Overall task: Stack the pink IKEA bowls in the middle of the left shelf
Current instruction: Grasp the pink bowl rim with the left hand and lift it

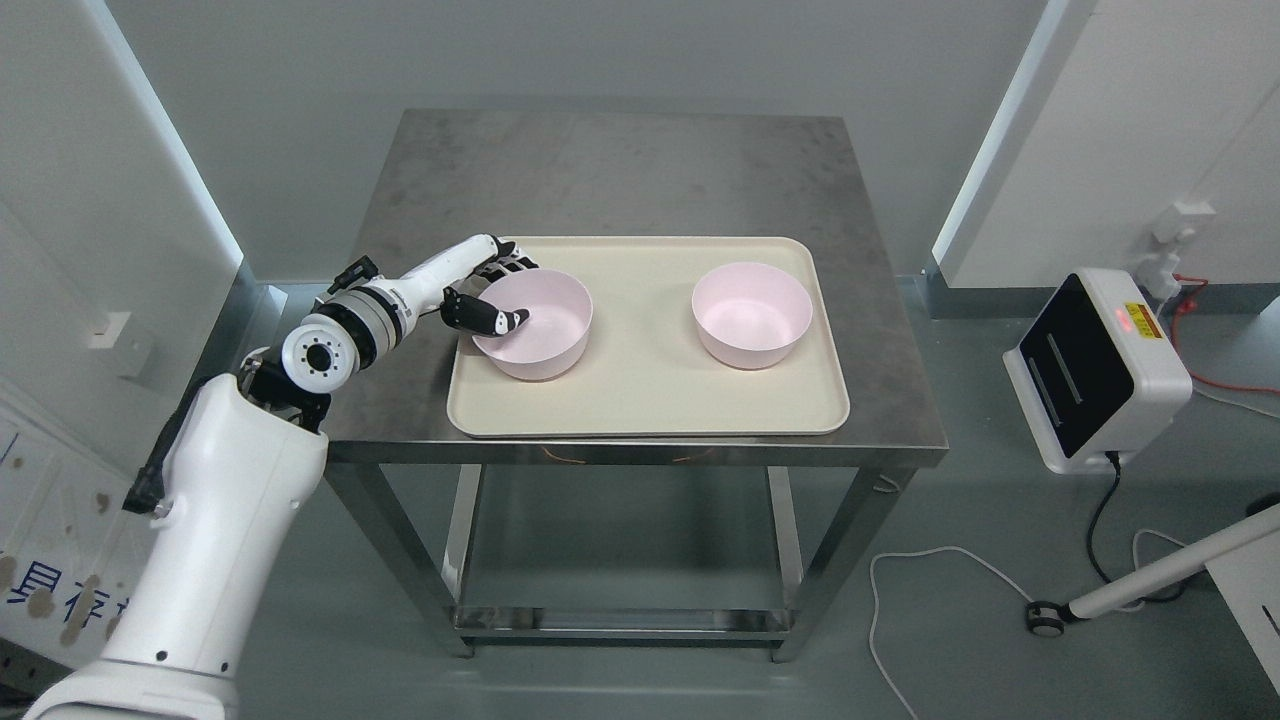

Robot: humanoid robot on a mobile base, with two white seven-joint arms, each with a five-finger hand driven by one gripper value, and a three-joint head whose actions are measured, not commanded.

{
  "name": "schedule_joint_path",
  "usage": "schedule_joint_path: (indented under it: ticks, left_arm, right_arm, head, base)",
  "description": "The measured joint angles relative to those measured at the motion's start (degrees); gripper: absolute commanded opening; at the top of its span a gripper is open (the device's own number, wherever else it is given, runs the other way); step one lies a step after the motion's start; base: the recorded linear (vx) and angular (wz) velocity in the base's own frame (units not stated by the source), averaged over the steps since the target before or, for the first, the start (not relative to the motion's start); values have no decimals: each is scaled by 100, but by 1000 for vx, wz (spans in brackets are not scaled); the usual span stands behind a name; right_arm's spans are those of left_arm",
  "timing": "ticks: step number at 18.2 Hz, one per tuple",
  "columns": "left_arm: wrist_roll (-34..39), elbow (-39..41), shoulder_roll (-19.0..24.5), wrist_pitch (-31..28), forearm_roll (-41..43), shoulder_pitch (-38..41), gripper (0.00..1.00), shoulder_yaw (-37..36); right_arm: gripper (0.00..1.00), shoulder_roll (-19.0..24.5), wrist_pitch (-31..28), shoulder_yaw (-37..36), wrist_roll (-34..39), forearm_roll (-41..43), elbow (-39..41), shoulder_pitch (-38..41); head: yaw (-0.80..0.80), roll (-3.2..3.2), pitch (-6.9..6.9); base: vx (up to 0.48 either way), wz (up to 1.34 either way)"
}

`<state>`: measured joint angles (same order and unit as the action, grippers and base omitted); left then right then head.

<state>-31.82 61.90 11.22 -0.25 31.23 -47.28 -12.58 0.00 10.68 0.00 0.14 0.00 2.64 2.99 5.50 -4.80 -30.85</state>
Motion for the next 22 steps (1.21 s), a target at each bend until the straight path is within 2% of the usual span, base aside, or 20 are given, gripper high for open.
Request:
schedule_joint_path:
  ticks: [9, 16, 22]
  left_arm:
    - [-10, -76, -168, 241, 195, -252, 0, -68]
    - [311, -48, -244, 354, 219, -439, 0, -14]
    - [-363, 86, -541, 325, 217, -952, 1, -100]
  right_arm:
    - [100, 0, 0, 0, 0, 0, 0, 0]
    - [100, 0, 0, 0, 0, 0, 0, 0]
    - [100, 0, 0, 0, 0, 0, 0, 0]
  head:
    - [0, 0, 0]
    - [0, 0, 0]
    - [0, 0, 0]
  base:
    - [-1, 1]
    - [3, -3]
    - [0, 0]
